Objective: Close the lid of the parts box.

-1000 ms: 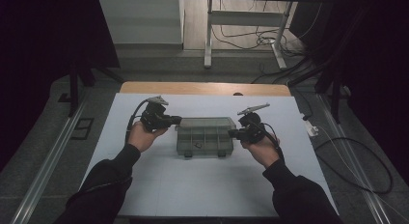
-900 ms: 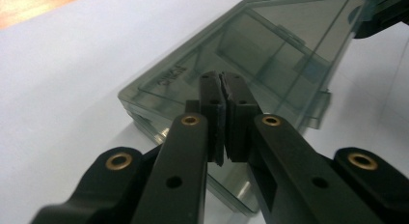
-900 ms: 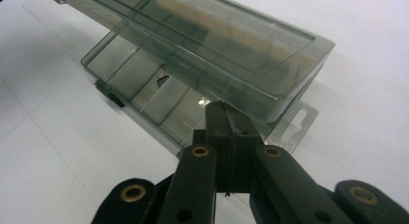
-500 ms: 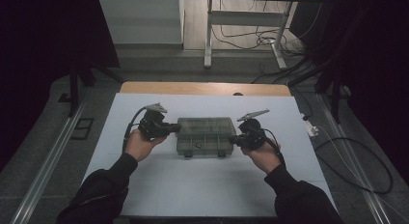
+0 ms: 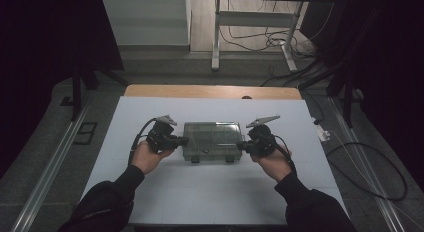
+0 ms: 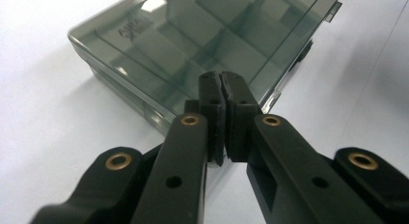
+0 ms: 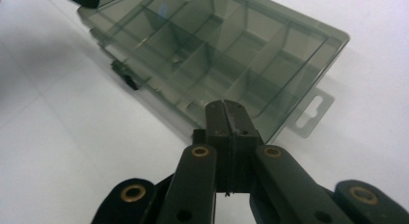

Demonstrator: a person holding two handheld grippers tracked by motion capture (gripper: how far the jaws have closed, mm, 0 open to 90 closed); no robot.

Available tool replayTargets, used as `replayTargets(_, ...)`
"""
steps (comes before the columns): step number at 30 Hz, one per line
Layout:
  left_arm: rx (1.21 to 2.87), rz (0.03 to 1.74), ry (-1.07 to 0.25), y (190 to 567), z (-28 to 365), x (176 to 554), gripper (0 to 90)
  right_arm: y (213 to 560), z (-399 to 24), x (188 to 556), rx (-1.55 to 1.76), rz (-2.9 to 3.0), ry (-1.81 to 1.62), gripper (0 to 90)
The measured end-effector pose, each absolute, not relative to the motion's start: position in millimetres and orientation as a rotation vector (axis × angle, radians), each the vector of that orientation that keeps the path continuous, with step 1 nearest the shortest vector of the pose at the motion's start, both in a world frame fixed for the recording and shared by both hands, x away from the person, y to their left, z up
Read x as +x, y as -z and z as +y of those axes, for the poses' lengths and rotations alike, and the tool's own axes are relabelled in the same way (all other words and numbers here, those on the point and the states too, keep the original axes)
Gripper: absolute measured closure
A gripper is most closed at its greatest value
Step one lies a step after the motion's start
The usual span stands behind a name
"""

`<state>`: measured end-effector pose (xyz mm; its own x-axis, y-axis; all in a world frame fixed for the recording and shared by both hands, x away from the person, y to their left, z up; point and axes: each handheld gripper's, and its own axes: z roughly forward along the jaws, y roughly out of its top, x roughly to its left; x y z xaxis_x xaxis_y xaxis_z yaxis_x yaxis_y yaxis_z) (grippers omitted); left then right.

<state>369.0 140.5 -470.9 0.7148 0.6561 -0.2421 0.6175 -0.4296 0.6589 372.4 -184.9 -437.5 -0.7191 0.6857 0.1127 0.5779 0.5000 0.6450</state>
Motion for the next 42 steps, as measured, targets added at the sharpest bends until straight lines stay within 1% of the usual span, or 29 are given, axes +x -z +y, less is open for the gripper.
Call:
replayTargets(6, 2.203, 0.969, -0.067, 480, 134, 367, 87.3, 454, -183, 383, 1.113, 2.589, -0.956, 88.7)
replayTargets(11, 2.210, 0.974, -0.061, 485, 132, 367, 87.6, 463, -181, 384, 1.108, 2.606, -0.930, 88.7)
replayTargets(19, 2.229, 0.967, -0.077, 488, 129, 366, 87.9, 469, -180, 383, 1.099, 2.610, -0.920, 88.7)
replayTargets(22, 2.228, 0.967, -0.068, 487, 129, 366, 86.4, 468, -180, 382, 1.103, 2.617, -0.921, 88.4)
replayTargets(26, 2.241, 0.946, -0.089, 483, 129, 364, 81.3, 467, -181, 381, 1.110, 2.624, -0.934, 83.3)
replayTargets(32, 2.224, 0.942, -0.090, 477, 132, 361, 70.0, 460, -182, 379, 1.103, 2.608, -0.977, 74.1)
replayTargets(35, 2.226, 0.938, -0.094, 474, 133, 358, 65.9, 458, -183, 378, 1.100, 2.611, -0.991, 69.8)
replayTargets(42, 2.222, 0.938, -0.100, 470, 137, 352, 55.0, 452, -187, 375, 1.107, 2.595, -1.021, 56.0)
